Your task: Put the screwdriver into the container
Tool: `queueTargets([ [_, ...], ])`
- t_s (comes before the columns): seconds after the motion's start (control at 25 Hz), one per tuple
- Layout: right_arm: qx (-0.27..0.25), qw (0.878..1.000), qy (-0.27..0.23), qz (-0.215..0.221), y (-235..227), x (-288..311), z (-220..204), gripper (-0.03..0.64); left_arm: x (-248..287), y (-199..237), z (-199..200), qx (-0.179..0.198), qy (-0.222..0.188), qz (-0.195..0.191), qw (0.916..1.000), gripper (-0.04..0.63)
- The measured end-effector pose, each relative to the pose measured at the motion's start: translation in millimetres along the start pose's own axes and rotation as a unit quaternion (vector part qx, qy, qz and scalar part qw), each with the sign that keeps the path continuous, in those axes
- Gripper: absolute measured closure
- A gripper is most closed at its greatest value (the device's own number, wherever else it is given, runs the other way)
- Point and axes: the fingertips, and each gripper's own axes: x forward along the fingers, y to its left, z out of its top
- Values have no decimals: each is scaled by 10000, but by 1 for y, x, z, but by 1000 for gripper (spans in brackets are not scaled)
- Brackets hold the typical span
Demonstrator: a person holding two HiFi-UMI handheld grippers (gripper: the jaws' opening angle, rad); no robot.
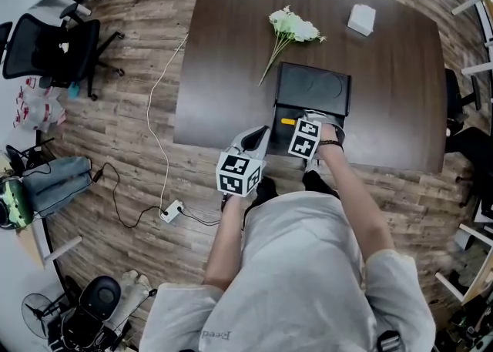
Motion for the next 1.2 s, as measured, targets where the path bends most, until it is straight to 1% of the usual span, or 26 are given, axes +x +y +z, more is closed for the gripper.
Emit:
queueTargets([
  [0.32, -5, 10000, -66, 73, 3, -1, -1, 543, -5, 1, -4, 9, 27, 88, 10000, 540],
  [0.72, 21, 9998, -203, -60, 1, -11, -4, 541, -4, -5, -4, 60, 41, 110, 9999, 540],
  [1.2, 160, 9975, -645, -253, -8, -36, -2, 541, 5, -13, -4, 37, 85, 216, 9997, 540],
])
